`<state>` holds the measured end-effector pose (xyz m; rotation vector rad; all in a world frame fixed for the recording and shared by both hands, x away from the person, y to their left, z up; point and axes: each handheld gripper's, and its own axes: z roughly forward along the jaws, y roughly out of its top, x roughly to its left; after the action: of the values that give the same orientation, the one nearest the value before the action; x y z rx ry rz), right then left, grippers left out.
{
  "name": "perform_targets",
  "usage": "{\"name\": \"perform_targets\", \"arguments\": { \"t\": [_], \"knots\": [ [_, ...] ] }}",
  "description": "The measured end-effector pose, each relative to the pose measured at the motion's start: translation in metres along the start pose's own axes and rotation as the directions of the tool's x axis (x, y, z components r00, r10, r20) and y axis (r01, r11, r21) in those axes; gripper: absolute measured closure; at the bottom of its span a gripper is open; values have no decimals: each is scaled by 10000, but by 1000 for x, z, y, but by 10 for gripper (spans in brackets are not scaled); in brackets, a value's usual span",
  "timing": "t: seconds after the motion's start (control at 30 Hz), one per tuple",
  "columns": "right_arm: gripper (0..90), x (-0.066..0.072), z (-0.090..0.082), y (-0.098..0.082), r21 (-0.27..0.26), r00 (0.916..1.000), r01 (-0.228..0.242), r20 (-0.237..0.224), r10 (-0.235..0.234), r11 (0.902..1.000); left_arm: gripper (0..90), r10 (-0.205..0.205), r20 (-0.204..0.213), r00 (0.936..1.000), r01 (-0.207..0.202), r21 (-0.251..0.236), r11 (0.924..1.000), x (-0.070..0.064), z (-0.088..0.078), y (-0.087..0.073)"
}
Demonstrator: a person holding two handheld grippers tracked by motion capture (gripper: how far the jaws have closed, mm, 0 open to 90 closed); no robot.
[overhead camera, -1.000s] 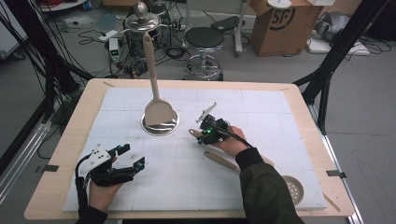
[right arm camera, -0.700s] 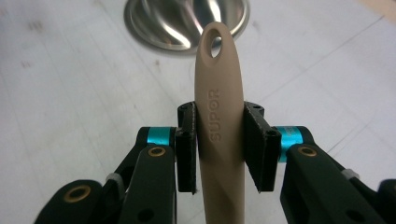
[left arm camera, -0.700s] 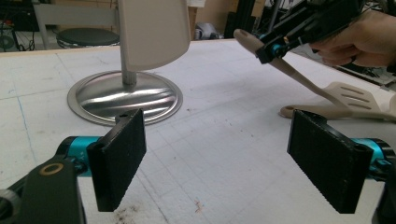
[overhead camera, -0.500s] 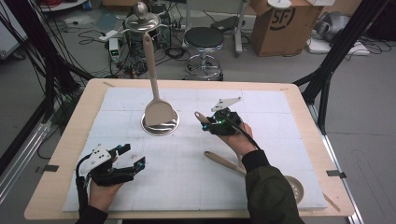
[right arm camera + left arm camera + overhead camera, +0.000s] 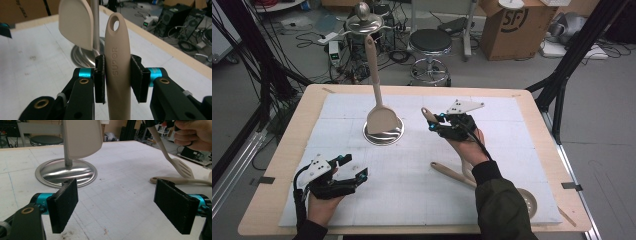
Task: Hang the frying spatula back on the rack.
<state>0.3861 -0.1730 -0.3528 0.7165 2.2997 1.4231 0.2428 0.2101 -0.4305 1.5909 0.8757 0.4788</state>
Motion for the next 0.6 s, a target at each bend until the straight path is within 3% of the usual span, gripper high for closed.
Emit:
{"name": "perform_targets", "arguments": {
  "t": [0.4,0.6],
  "knots": [
    [681,-3,-17,7,-1408,9995,-317,-15,318,9895,200,15,0,10000,-15,22,10000,0,1,0],
    [681,-4,-25,10,-2247,9985,-552,-57,553,9729,200,21,-11,10000,-21,2,10000,0,1,0]
  ]
}}
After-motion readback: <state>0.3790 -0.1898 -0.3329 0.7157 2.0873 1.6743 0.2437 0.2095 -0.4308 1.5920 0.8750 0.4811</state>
